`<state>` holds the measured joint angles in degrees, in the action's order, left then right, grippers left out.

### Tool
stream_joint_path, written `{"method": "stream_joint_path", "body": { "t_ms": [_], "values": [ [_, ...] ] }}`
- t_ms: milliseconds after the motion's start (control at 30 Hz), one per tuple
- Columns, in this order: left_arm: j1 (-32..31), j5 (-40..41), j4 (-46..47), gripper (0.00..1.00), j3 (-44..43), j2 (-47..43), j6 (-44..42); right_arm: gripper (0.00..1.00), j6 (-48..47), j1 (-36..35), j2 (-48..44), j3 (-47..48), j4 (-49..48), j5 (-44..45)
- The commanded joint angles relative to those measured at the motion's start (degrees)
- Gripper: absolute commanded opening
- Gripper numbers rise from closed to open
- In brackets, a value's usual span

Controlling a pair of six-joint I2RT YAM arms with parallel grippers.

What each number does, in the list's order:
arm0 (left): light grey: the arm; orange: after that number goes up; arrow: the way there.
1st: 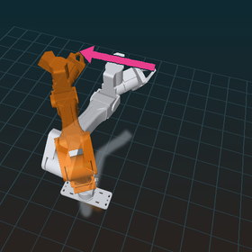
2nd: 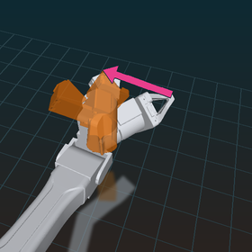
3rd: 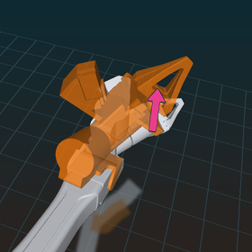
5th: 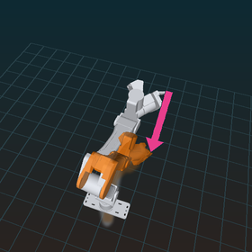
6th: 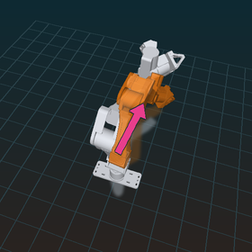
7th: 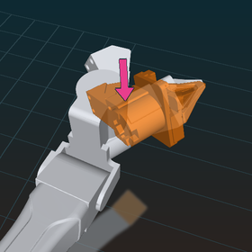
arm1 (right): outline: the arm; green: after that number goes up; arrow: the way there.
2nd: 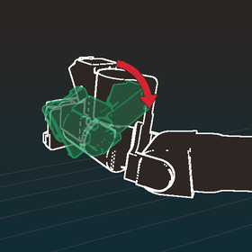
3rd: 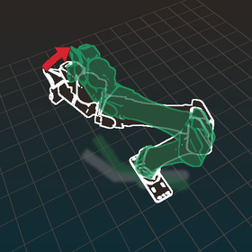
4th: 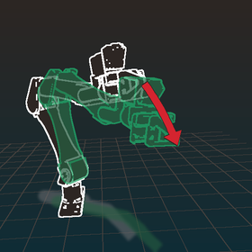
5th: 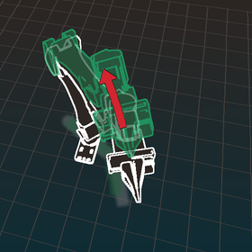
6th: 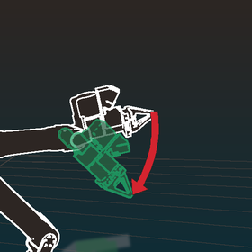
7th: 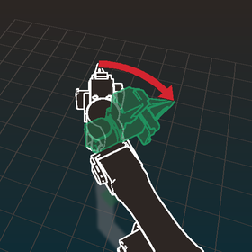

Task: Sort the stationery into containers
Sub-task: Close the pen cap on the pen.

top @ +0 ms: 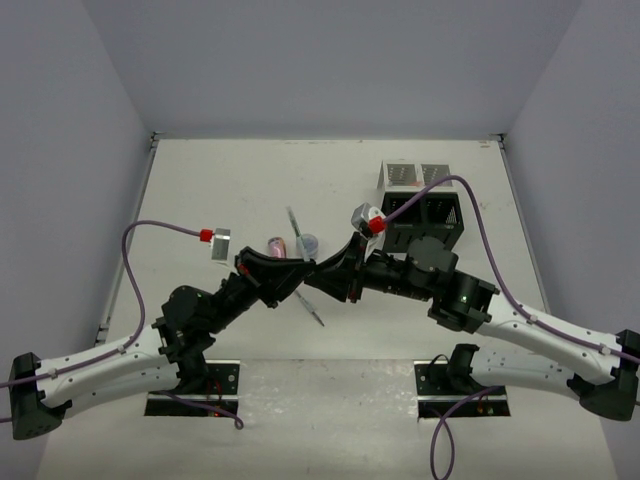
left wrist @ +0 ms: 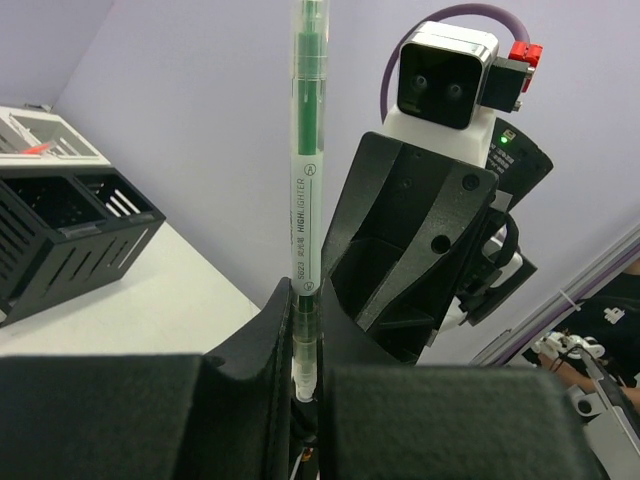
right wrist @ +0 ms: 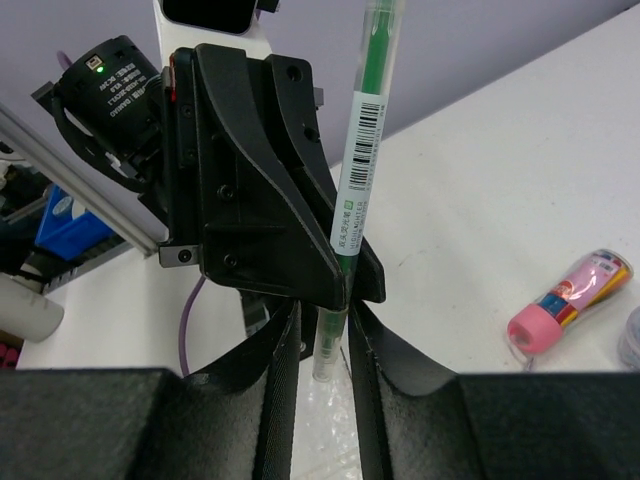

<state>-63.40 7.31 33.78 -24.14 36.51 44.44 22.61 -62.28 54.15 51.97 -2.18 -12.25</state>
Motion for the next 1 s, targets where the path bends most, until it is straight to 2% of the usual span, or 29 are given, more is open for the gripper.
{"method": "stream_joint_path", "body": {
  "t_ms": [0,133,233,367,733,967],
  "values": [
    [-0.9,-3.6,-6.2,0.0,-0.4,0.7,0.1,0.27,1.2,-0.1,0.0,0.5,-10.4,-1.2],
    [-0.9,-3.1,-6.8,0.0,-0.7,0.1,-0.4,0.27,1.3,-0.1,0.4,0.3,-10.2,-1.6],
    [-0.9,-2.4,-7.8,0.0,-1.3,-0.3,-1.1,0.41,1.2,-0.2,0.3,-0.1,-10.2,-2.0],
    [-0.9,-2.4,-9.0,0.0,-2.2,-0.5,-2.6,0.5,1.0,-0.2,0.2,-0.5,-9.1,-1.7],
    [-0.9,-3.3,-8.9,0.0,-2.7,-1.2,-4.0,0.51,1.0,-0.1,2.4,-0.6,-6.2,-2.2],
    [-0.9,-5.0,-7.7,0.0,-2.6,-1.1,-4.3,0.45,0.8,-0.1,3.1,-0.5,-6.2,-0.5]
  ]
}}
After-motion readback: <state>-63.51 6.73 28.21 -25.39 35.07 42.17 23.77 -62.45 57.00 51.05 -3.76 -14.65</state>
